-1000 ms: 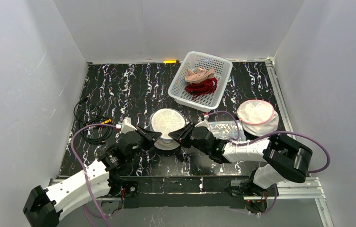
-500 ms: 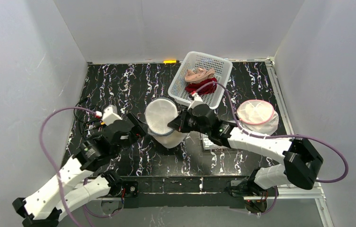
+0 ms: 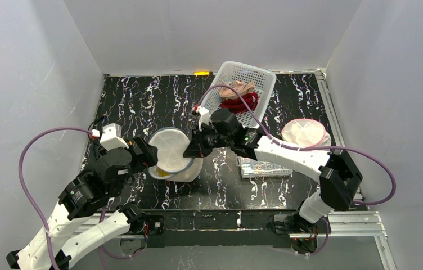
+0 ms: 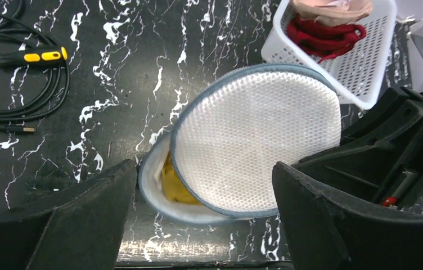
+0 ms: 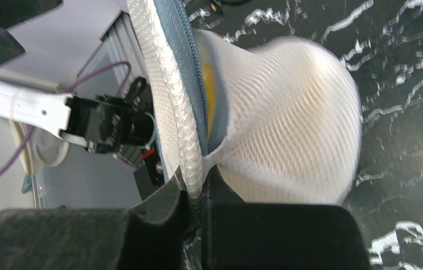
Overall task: Unzip the laundry bag and remove the bra
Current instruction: Adjust the laundry bag at the center of the board.
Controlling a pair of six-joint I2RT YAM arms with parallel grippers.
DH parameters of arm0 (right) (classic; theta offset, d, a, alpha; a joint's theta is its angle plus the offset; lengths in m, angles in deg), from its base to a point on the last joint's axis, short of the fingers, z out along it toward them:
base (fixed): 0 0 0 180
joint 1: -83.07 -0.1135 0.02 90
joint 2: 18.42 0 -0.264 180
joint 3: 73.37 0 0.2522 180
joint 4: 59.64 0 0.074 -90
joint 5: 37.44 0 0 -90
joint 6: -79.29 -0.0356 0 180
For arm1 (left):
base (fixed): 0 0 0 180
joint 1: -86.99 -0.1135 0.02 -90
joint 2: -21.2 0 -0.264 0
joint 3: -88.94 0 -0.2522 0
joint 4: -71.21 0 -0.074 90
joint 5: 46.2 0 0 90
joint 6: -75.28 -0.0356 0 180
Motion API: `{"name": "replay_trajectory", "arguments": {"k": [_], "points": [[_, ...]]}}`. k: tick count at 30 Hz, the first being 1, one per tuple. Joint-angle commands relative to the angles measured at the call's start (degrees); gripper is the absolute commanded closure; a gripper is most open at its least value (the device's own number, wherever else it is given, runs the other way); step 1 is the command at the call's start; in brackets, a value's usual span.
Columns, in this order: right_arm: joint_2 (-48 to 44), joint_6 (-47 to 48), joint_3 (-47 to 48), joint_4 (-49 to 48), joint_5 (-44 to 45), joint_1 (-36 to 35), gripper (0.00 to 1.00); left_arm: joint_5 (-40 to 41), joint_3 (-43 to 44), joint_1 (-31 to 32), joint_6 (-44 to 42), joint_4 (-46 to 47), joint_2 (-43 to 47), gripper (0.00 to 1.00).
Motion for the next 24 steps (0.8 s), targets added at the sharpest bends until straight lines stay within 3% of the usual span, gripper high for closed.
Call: {"name": "replay_trajectory", "arguments": {"k": [1,11,20,24], "points": [[-3.46,3.22,-6.74,-4.30,-4.07,2.21,0.99,0.38,-4.44,0.07,-1.42,-0.19,0.30,0.11],[-8.33,8.06,-20.31,-3.18,0.22,3.91,0.99,-8.81,-18.75,0.07,0.77,9.13,2.51,0.11],[-11.64,8.67,-22.08,-0.12,0.09,4.06,0.99,-11.91,-22.99,-0.02,3.26,13.16,-4.89,0.15],[-13.31,9.13,-22.94,0.77,-0.52,4.15,0.99,-11.48,-22.49,-0.10,2.21,14.50,-8.63,0.22]]}}
